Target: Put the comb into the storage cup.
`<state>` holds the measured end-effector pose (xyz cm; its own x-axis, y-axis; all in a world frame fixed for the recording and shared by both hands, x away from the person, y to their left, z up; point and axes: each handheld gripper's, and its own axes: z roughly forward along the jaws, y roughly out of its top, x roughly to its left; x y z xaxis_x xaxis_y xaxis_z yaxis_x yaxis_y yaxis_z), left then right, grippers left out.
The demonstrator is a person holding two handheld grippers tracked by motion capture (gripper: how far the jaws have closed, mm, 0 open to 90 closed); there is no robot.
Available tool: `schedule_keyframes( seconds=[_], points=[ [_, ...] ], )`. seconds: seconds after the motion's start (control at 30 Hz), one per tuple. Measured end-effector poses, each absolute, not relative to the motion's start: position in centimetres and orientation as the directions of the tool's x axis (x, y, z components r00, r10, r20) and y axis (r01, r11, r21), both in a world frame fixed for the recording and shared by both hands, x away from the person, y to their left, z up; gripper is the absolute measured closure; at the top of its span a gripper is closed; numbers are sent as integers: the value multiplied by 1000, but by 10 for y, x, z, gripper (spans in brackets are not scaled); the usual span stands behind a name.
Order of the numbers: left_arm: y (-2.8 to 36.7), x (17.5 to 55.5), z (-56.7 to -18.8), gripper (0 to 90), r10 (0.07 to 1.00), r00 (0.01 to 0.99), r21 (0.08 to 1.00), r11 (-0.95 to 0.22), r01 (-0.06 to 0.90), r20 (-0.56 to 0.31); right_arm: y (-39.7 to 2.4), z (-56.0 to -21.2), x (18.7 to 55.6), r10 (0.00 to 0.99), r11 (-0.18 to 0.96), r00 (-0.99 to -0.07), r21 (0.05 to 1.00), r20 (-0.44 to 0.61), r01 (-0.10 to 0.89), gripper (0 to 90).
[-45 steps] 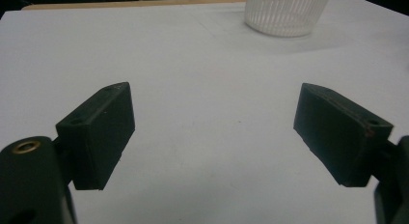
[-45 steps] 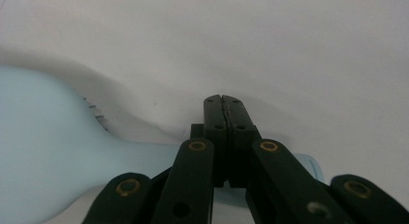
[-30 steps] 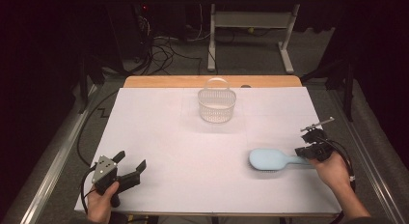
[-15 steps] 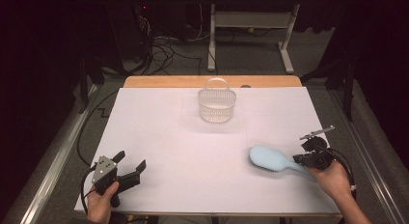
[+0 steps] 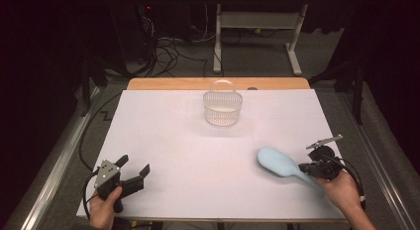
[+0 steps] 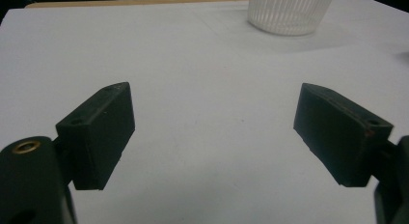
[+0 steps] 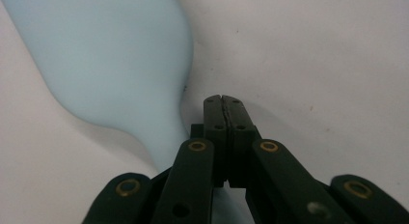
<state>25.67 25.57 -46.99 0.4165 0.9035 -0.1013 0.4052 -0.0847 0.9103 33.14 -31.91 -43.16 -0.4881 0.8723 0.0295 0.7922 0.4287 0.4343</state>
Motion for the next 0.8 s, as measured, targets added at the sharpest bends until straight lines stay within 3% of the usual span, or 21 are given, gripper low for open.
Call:
schedule_keyframes(
  seconds=[0.8],
  points=[
    [256, 256, -470, 155, 904, 415, 911, -86, 404, -99, -313, -434, 309, 856, 442, -515, 459, 41, 771, 900]
  ],
)
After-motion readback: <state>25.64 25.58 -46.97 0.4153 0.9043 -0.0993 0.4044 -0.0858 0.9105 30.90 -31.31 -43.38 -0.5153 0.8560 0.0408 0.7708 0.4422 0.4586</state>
